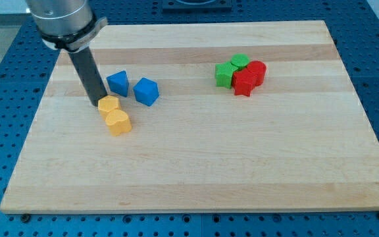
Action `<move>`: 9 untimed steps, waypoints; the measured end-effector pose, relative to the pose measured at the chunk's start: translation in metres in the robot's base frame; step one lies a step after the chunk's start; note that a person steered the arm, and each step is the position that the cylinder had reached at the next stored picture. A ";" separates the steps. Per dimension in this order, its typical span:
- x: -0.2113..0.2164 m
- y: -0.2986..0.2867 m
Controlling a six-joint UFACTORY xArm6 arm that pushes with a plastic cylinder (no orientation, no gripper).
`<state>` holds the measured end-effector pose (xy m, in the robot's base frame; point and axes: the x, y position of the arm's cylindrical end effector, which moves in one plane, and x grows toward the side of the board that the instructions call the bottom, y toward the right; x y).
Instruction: Separate the yellow and blue blocks
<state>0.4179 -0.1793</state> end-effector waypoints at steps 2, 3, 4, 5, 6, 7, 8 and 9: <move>-0.011 0.031; -0.004 0.044; 0.014 0.039; 0.030 0.028; 0.031 0.025; 0.005 0.022; -0.006 0.000; 0.008 -0.007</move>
<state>0.4257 -0.1867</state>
